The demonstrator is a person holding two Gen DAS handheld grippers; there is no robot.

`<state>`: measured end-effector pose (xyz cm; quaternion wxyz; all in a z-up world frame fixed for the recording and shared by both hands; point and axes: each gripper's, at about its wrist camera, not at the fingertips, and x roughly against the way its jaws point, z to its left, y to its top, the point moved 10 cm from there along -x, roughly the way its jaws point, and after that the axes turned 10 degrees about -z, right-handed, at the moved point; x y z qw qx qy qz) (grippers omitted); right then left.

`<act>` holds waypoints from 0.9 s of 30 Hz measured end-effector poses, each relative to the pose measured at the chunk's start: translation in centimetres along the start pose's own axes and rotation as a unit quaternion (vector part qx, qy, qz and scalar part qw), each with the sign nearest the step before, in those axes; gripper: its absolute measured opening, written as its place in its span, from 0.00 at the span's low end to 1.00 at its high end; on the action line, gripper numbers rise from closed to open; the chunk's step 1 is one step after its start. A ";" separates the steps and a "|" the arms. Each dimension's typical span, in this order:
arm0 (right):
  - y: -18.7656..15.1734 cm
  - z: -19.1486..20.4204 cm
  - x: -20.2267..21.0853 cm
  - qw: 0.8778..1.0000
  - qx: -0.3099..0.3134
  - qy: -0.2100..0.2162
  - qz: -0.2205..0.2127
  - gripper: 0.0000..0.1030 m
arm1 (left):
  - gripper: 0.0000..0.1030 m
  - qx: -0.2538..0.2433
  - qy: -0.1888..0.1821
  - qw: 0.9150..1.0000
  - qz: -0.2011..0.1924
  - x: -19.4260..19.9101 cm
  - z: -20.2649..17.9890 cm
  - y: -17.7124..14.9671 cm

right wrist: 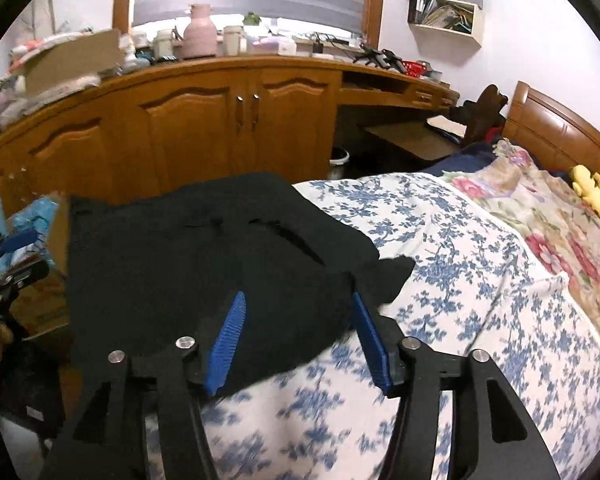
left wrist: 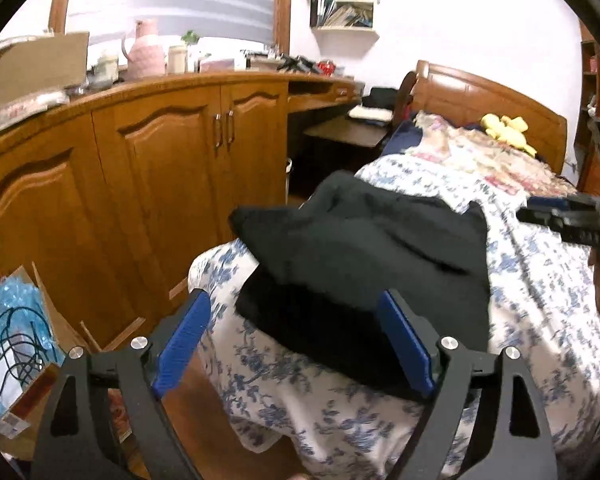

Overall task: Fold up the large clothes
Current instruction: 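Lower the coat bundle beside the bed and open both grippers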

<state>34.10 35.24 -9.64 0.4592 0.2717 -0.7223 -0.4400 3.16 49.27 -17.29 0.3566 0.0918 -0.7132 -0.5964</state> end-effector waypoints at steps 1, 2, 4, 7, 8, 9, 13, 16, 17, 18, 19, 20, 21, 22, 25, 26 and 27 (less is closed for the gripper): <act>-0.2 0.1 0.8 1.000 -0.006 0.005 -0.002 0.60 | 0.88 -0.004 0.001 1.000 -0.005 0.4 -0.4 0.4; -0.6 0.0 1.9 1.000 -0.014 0.010 -0.007 0.62 | 0.94 -0.005 0.000 1.000 -0.013 0.9 -1.0 0.9; -1.1 -0.1 3.8 1.000 -0.024 0.014 -0.014 0.64 | 0.96 -0.008 -0.006 1.000 -0.026 1.7 -2.2 1.9; -1.8 -0.8 6.2 0.999 -0.035 0.013 -0.025 0.66 | 1.00 -0.014 -0.027 0.999 -0.037 2.6 -4.7 3.1; -2.1 -1.2 7.0 0.999 -0.036 0.012 -0.028 0.66 | 1.00 -0.016 -0.035 0.998 -0.041 2.9 -5.8 3.4; -2.3 -1.3 7.9 0.999 -0.037 0.010 -0.031 0.67 | 1.00 -0.016 -0.040 0.998 -0.043 3.2 -6.5 3.5; -2.9 -2.5 11.1 0.998 -0.048 -0.002 -0.048 0.73 | 1.00 -0.024 -0.064 0.996 -0.051 3.9 -10.5 4.4; -3.5 -3.3 13.3 0.997 -0.055 -0.018 -0.057 0.75 | 1.00 -0.034 -0.064 0.996 -0.060 4.3 -12.9 4.9; -3.8 -3.3 14.5 0.996 -0.056 -0.022 -0.061 0.76 | 1.00 -0.034 -0.067 0.995 -0.062 4.4 -13.7 5.1; -4.2 -3.2 15.4 0.996 -0.058 -0.027 -0.066 0.76 | 1.00 -0.034 -0.077 0.994 -0.064 4.7 -14.9 5.2; -4.5 -3.6 16.2 0.995 -0.059 -0.033 -0.069 0.77 | 1.00 -0.036 -0.083 0.994 -0.064 4.8 -15.7 5.2; -5.0 -3.9 16.9 0.995 -0.061 -0.039 -0.072 0.77 | 1.00 -0.040 -0.089 0.993 -0.062 5.0 -16.9 5.1; -5.6 -4.1 17.7 0.994 -0.063 -0.045 -0.074 0.77 | 1.00 -0.043 -0.092 0.993 -0.061 5.1 -17.6 5.1; -6.0 -4.4 18.3 0.994 -0.065 -0.051 -0.075 0.77 | 1.00 -0.049 -0.100 0.992 -0.058 5.2 -18.8 5.0; -7.6 -5.3 20.3 0.992 -0.075 -0.069 -0.077 0.77 | 1.00 -0.055 -0.131 0.989 -0.050 5.7 -22.0 4.0; -8.2 -5.7 20.9 0.991 -0.079 -0.077 -0.078 0.77 | 1.00 -0.056 -0.139 0.988 -0.047 5.9 -23.0 3.7; -8.7 -6.0 21.4 0.990 -0.081 -0.086 -0.077 0.77 | 1.00 -0.059 -0.147 0.986 -0.045 6.2 -24.1 3.3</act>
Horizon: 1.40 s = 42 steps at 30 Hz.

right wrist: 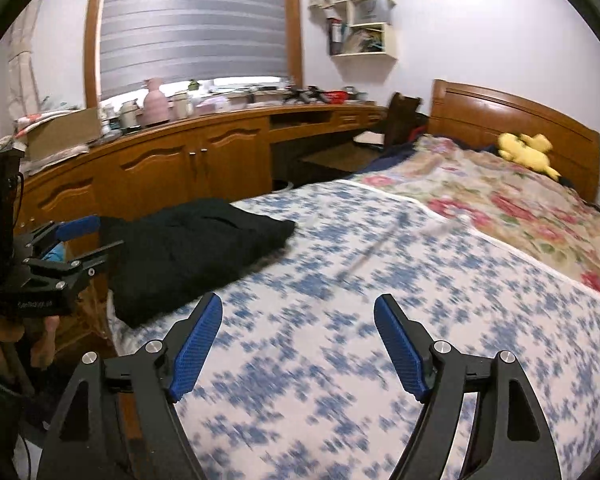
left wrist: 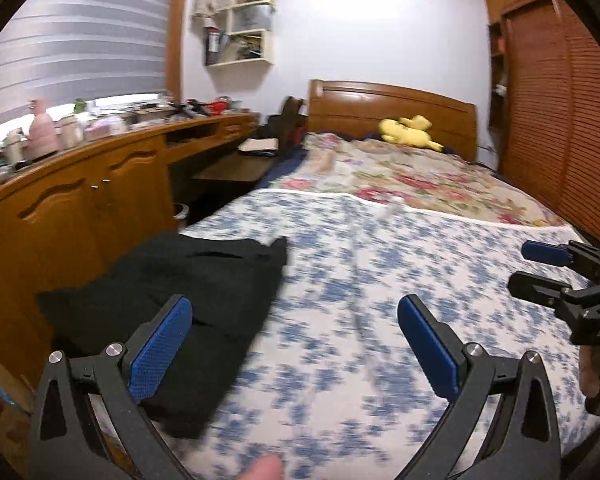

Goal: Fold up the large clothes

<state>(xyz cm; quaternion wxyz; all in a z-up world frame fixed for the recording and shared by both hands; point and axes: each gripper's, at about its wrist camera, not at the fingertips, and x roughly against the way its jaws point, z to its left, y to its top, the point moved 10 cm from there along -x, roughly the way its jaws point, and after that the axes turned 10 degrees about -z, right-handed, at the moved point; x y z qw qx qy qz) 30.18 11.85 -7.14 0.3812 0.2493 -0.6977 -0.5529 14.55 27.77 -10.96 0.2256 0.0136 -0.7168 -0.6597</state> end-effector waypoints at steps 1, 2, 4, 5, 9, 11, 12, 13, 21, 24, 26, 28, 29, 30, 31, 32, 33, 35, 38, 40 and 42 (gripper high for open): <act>-0.4 -0.4 0.5 1.000 -0.003 -0.008 0.000 0.77 | 1.00 -0.003 -0.009 1.000 0.002 -0.1 -1.4 -0.2; -0.6 -0.4 1.1 1.000 -0.007 -0.012 0.000 0.78 | 1.00 -0.007 -0.017 1.000 0.003 0.0 -2.5 -0.5; -1.5 -1.0 2.7 1.000 -0.016 -0.023 0.001 0.77 | 1.00 -0.014 -0.038 0.999 0.007 0.0 -5.2 -1.0; -1.6 -1.2 3.9 0.999 -0.020 -0.029 -0.001 0.78 | 1.00 -0.015 -0.046 0.999 0.009 0.1 -6.2 -1.2; -2.2 -2.3 7.1 0.998 -0.033 -0.059 -0.004 0.78 | 1.00 -0.022 -0.078 0.997 0.020 0.6 -10.8 -2.2; -2.6 -2.7 8.9 0.996 -0.043 -0.072 -0.005 0.77 | 1.00 -0.025 -0.091 0.995 0.022 0.9 -12.7 -2.6; -2.9 -2.8 9.8 0.996 -0.049 -0.078 -0.003 0.78 | 1.00 -0.026 -0.098 0.995 0.025 1.2 -13.6 -2.7; -3.2 -3.2 10.7 0.995 -0.054 -0.086 -0.002 0.78 | 1.00 -0.028 -0.104 0.994 0.026 1.4 -14.4 -2.8; -4.5 -5.0 19.5 0.985 -0.080 -0.154 -0.014 0.78 | 1.00 -0.020 -0.148 0.989 0.025 4.3 -19.9 -3.2; -5.0 -4.9 22.9 0.981 -0.090 -0.171 -0.024 0.78 | 1.00 -0.026 -0.155 0.987 0.022 5.6 -21.5 -3.1; -5.2 -4.9 24.7 0.977 -0.099 -0.184 -0.029 0.78 | 1.00 -0.024 -0.167 0.985 0.021 6.9 -22.5 -2.8; -5.2 -4.8 26.6 0.975 -0.107 -0.192 -0.035 0.78 | 1.00 -0.026 -0.178 0.984 0.015 8.2 -23.4 -2.3; -5.0 -4.7 27.5 0.973 -0.110 -0.198 -0.039 0.78 | 1.00 -0.028 -0.180 0.983 0.012 9.0 -23.8 -1.9; -4.8 -4.6 28.3 0.972 -0.111 -0.202 -0.043 0.78 | 1.00 -0.028 -0.182 0.983 0.010 9.5 -24.0 -1.7; -4.4 -4.5 29.4 0.971 -0.113 -0.206 -0.048 0.78 | 1.00 -0.030 -0.185 0.982 0.008 10.2 -24.5 -1.3; -4.2 -4.5 30.0 0.970 -0.114 -0.207 -0.052 0.78 | 1.00 -0.034 -0.186 0.982 0.004 10.9 -24.9 -0.8; -3.9 -4.3 30.7 0.969 -0.115 -0.211 -0.058 0.78 | 1.00 -0.036 -0.186 0.982 0.002 11.1 -25.1 -0.5; -3.0 -3.8 32.1 0.967 -0.114 -0.216 -0.067 0.78 | 1.00 -0.041 -0.184 0.982 -0.006 12.1 -25.6 0.7; -1.7 -3.2 34.3 0.964 -0.112 -0.226 -0.086 0.78 | 1.00 -0.041 -0.186 0.982 -0.018 13.1 -26.0 2.3; -0.7 -2.7 35.8 0.961 -0.112 -0.233 -0.100 0.78 | 1.00 -0.038 -0.186 0.981 -0.026 13.6 -26.1 3.3; -0.2 -2.1 37.0 0.959 -0.112 -0.238 -0.110 0.78 | 1.00 -0.035 -0.187 0.981 -0.030 14.0 -26.3 4.0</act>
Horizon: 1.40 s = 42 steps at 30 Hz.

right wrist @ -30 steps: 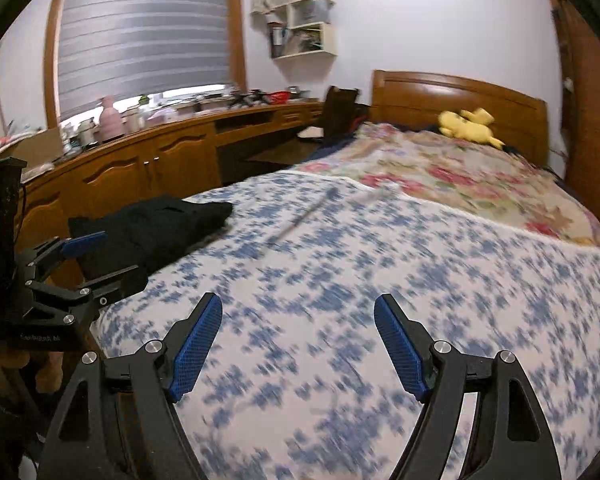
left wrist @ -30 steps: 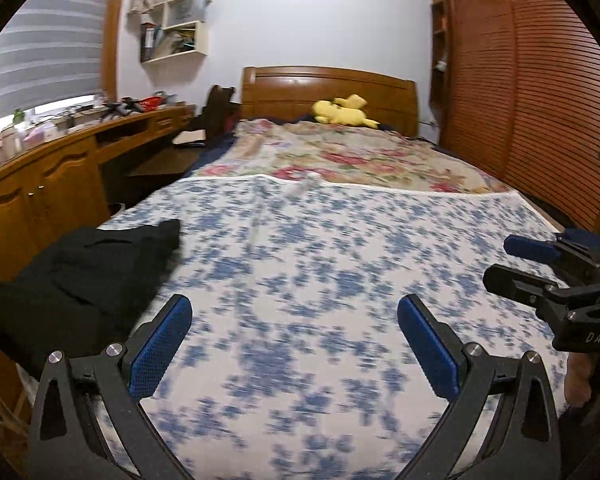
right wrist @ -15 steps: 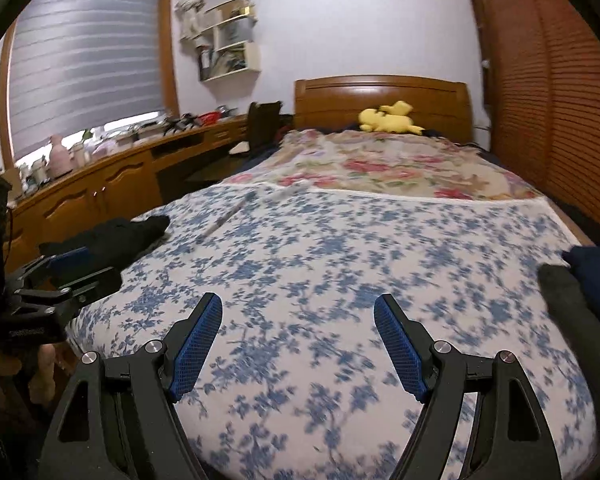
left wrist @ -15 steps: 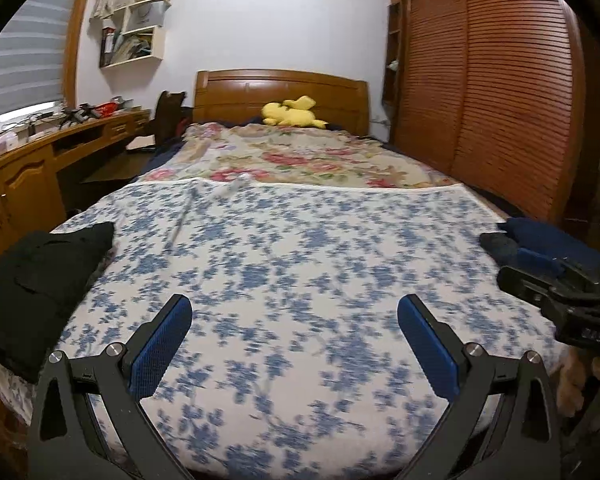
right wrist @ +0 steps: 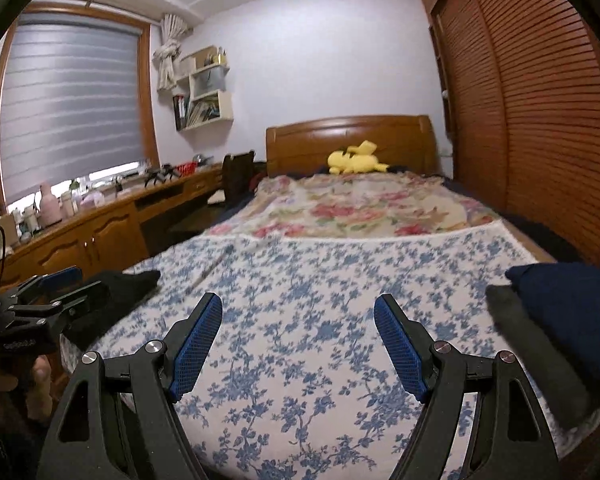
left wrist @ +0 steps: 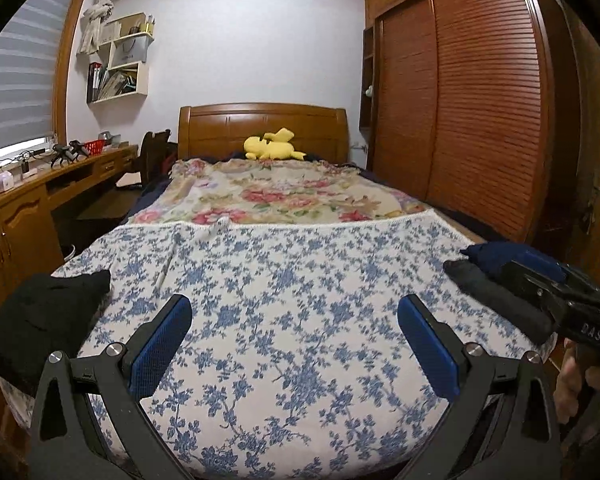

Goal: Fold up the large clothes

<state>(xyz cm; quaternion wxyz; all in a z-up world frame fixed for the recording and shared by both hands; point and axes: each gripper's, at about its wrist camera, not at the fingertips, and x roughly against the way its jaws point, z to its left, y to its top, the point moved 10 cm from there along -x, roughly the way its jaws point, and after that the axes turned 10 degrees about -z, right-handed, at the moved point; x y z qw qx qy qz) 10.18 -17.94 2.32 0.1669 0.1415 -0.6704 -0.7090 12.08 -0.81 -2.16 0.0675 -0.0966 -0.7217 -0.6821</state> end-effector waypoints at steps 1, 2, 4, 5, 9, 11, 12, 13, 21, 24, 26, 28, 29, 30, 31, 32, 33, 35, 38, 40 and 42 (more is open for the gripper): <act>0.4 0.1 0.7 1.000 0.000 -0.003 -0.006 0.78 | 1.00 0.002 0.000 1.000 -0.005 0.3 -0.1 0.5; 0.1 -0.1 1.2 1.000 0.000 -0.005 -0.011 0.78 | 1.00 0.003 0.000 1.000 -0.008 0.5 -0.1 0.8; 0.2 0.0 2.1 1.000 0.003 -0.009 -0.013 0.78 | 1.00 0.007 -0.002 1.000 -0.014 1.1 -0.4 1.3; 0.3 0.1 2.5 1.000 0.005 -0.013 -0.013 0.78 | 1.00 0.008 -0.004 1.000 -0.017 1.4 -0.4 1.5; 0.1 0.4 2.9 1.000 0.009 -0.016 -0.018 0.78 | 1.00 0.007 0.000 1.000 -0.021 2.0 -0.3 1.7; 0.1 0.5 2.9 1.000 0.007 -0.014 -0.019 0.78 | 1.00 0.008 0.001 1.000 -0.021 2.1 -0.2 1.7; 0.2 0.5 3.0 1.000 0.007 -0.015 -0.019 0.78 | 1.00 0.008 0.001 1.000 -0.022 2.2 -0.2 1.6; 0.0 0.4 2.6 1.000 0.006 -0.014 -0.019 0.78 | 1.00 0.008 0.002 1.000 -0.022 2.2 -0.2 1.6; -1.0 0.1 0.5 1.000 0.007 -0.012 -0.016 0.78 | 1.00 0.011 0.006 1.000 -0.021 2.2 0.1 1.3; -1.1 0.0 0.3 1.000 0.007 -0.011 -0.014 0.78 | 1.00 0.010 0.006 1.000 -0.019 2.1 0.2 1.2; -1.1 -0.1 0.3 1.000 0.006 -0.011 -0.013 0.78 | 1.00 0.011 0.006 1.000 -0.019 2.0 0.2 1.1; -1.0 -0.2 0.3 1.000 0.006 -0.010 -0.013 0.78 | 1.00 0.011 0.006 1.000 -0.019 2.1 0.2 1.1; -1.0 -0.3 0.3 1.000 0.007 -0.010 -0.014 0.78 | 1.00 0.011 0.007 1.000 -0.019 2.1 0.2 1.0; -1.0 -0.3 0.3 1.000 0.007 -0.010 -0.014 0.78 | 1.00 0.010 0.007 1.000 -0.019 2.2 0.3 1.0; -1.0 -0.3 0.3 1.000 0.007 -0.010 -0.015 0.78 | 1.00 0.010 0.007 1.000 -0.019 2.2 0.3 1.0; -1.0 -0.4 0.3 1.000 0.007 -0.010 -0.015 0.78 | 1.00 0.009 0.008 1.000 -0.019 2.2 0.2 0.9; -1.1 -0.4 0.3 1.000 0.007 -0.011 -0.015 0.78 | 1.00 0.008 0.008 1.000 -0.019 2.2 0.3 0.9; -1.1 -0.5 0.2 1.000 0.006 -0.011 -0.015 0.78 | 1.00 0.007 0.009 1.000 -0.018 2.2 0.3 0.8; -1.2 -0.6 0.1 1.000 0.006 -0.010 -0.014 0.78 | 1.00 0.006 0.009 1.000 -0.018 2.2 0.3 0.8; -1.2 -0.6 0.1 1.000 0.006 -0.010 -0.014 0.78 | 1.00 0.006 0.009 1.000 -0.018 2.2 0.2 0.8; -1.2 -0.6 0.1 1.000 0.006 -0.010 -0.013 0.78 | 1.00 0.006 0.009 1.000 -0.018 2.2 0.2 0.8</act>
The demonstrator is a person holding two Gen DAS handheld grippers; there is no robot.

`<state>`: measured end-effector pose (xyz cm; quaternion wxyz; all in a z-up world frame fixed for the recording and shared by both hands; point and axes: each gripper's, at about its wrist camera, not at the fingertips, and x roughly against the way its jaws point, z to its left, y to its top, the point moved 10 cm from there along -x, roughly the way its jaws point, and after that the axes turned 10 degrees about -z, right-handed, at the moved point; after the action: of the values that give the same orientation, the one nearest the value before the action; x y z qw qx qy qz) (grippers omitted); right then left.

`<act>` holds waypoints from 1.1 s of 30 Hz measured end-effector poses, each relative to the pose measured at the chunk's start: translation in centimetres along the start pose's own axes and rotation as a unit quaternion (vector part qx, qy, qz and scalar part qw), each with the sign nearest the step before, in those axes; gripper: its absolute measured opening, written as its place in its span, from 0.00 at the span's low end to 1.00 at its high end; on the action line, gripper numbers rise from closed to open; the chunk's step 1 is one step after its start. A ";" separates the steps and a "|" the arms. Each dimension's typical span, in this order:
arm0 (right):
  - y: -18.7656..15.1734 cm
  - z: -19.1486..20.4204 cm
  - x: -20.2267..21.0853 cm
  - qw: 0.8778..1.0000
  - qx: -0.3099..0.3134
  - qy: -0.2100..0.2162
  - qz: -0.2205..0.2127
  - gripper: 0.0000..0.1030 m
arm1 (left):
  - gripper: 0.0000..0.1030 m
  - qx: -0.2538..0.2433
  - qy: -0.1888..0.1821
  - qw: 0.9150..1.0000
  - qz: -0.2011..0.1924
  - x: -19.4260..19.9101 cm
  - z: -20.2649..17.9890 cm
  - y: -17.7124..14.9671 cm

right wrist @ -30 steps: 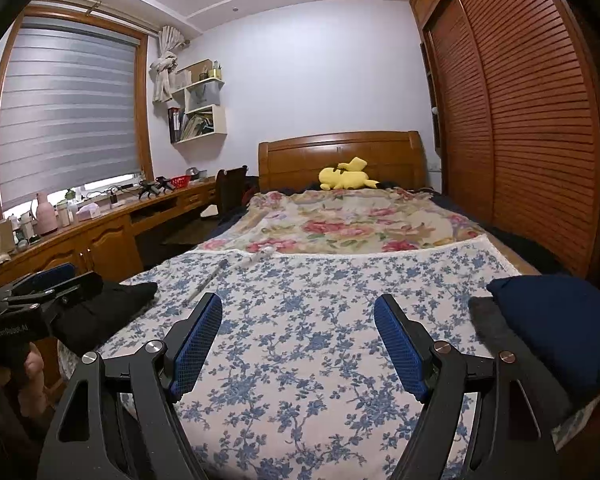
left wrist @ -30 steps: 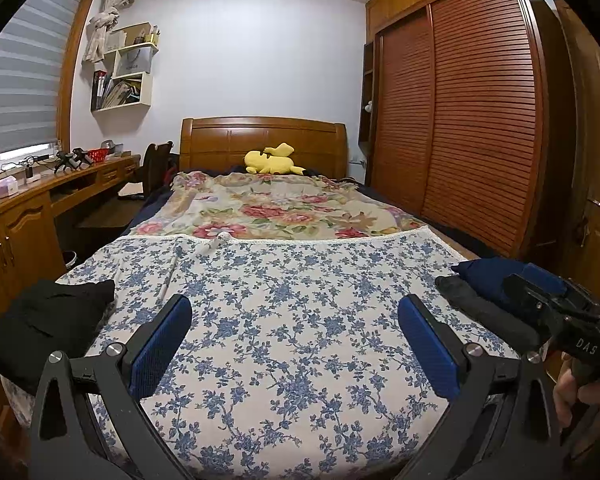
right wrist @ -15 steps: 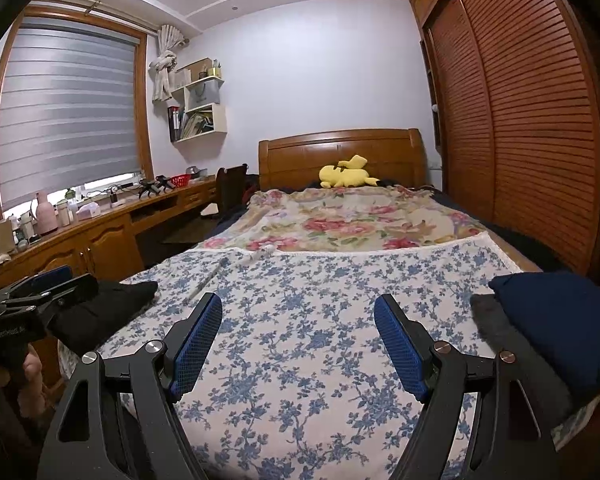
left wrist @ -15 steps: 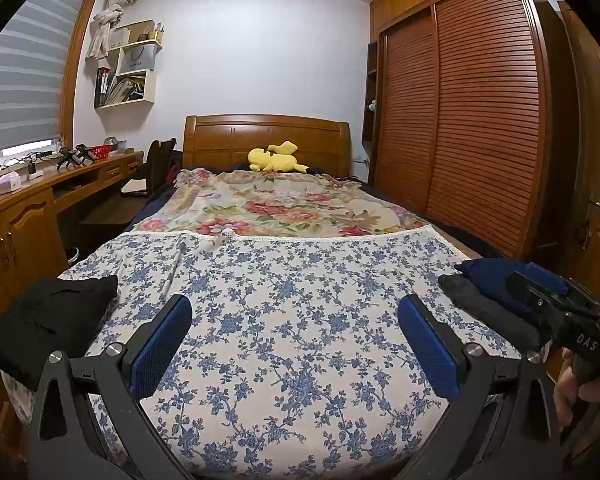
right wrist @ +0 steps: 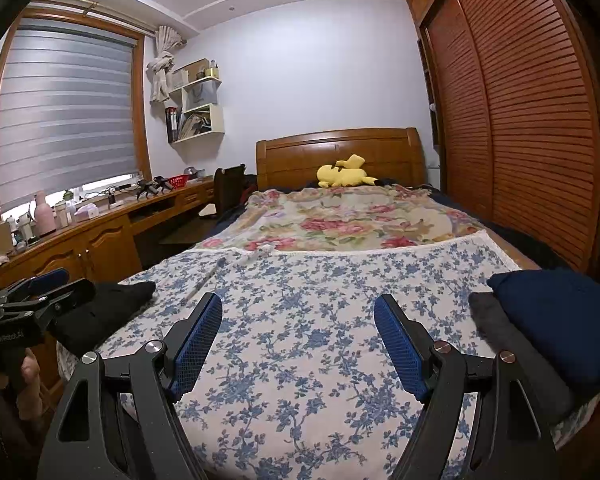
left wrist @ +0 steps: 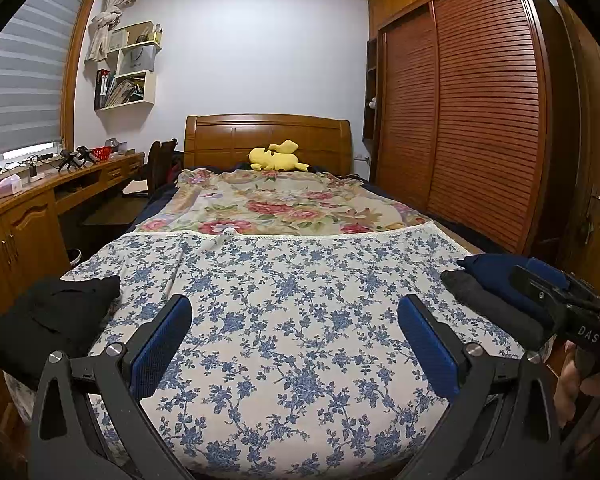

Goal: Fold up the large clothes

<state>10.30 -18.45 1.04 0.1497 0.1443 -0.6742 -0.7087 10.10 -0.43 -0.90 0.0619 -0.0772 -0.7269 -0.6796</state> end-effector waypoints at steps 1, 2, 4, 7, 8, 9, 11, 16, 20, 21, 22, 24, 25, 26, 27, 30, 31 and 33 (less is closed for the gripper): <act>0.0 0.0 0.0 1.000 0.000 0.000 0.000 0.78 | 1.00 0.000 0.000 1.000 0.000 0.0 0.0 0.0; 0.0 0.0 0.0 1.000 0.000 0.001 0.001 0.78 | 1.00 -0.001 0.000 1.000 0.000 0.0 0.0 0.0; 0.0 0.0 0.0 1.000 -0.001 0.001 0.001 0.78 | 1.00 -0.001 0.000 1.000 0.000 0.0 0.0 0.0; 0.0 0.0 0.0 1.000 -0.001 0.002 0.001 0.78 | 1.00 -0.001 0.000 1.000 0.000 0.0 0.0 0.0; -0.1 0.1 0.0 1.000 -0.001 0.001 0.000 0.78 | 1.00 -0.001 0.001 1.000 0.000 0.0 0.0 0.0; -0.1 0.0 0.0 1.000 -0.001 0.001 0.001 0.78 | 1.00 -0.001 0.001 1.000 0.000 0.0 -0.1 0.0; -0.1 0.0 0.0 1.000 -0.002 0.001 0.001 0.78 | 1.00 -0.001 0.001 1.000 0.000 0.0 0.0 0.0; -0.1 0.1 0.0 1.000 -0.002 0.001 0.001 0.78 | 1.00 -0.002 0.001 1.000 -0.001 0.2 0.2 0.0; 0.0 0.2 0.1 1.000 -0.002 0.001 0.000 0.78 | 1.00 -0.004 0.002 1.000 -0.004 0.6 0.7 0.1; 0.0 0.2 0.1 1.000 -0.001 0.001 0.000 0.78 | 1.00 -0.004 0.002 1.000 -0.004 0.6 0.6 0.1; 0.0 0.2 0.1 1.000 -0.001 0.001 0.000 0.78 | 1.00 -0.004 0.002 1.000 -0.004 0.7 0.8 0.2; 0.0 0.2 0.1 1.000 -0.001 0.002 0.000 0.78 | 1.00 -0.005 0.002 1.000 -0.004 0.8 0.8 0.3; -0.1 0.3 0.1 1.000 -0.001 0.002 0.000 0.78 | 1.00 -0.005 0.003 1.000 -0.004 0.8 0.8 0.3; -0.1 0.2 0.0 1.000 -0.001 0.003 0.001 0.78 | 1.00 -0.005 0.003 1.000 -0.004 0.9 1.1 0.3; -0.1 0.2 0.0 1.000 -0.002 0.003 0.001 0.78 | 1.00 -0.005 0.002 1.000 -0.004 0.8 0.8 0.2; 0.0 0.1 0.0 1.000 -0.003 0.002 0.001 0.78 | 1.00 -0.005 0.003 1.000 -0.004 0.8 0.8 0.2; 0.0 0.1 -0.1 1.000 -0.003 0.002 0.001 0.78 | 1.00 -0.005 0.002 1.000 -0.004 0.9 0.9 0.2; 0.0 0.1 -0.1 1.000 -0.003 0.002 0.001 0.78 | 1.00 -0.006 0.003 1.000 -0.004 0.9 0.8 0.2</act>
<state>10.31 -18.35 1.02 0.1525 0.1448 -0.6719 -0.7102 9.31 0.41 -0.54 0.0609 -0.0725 -0.7230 -0.6843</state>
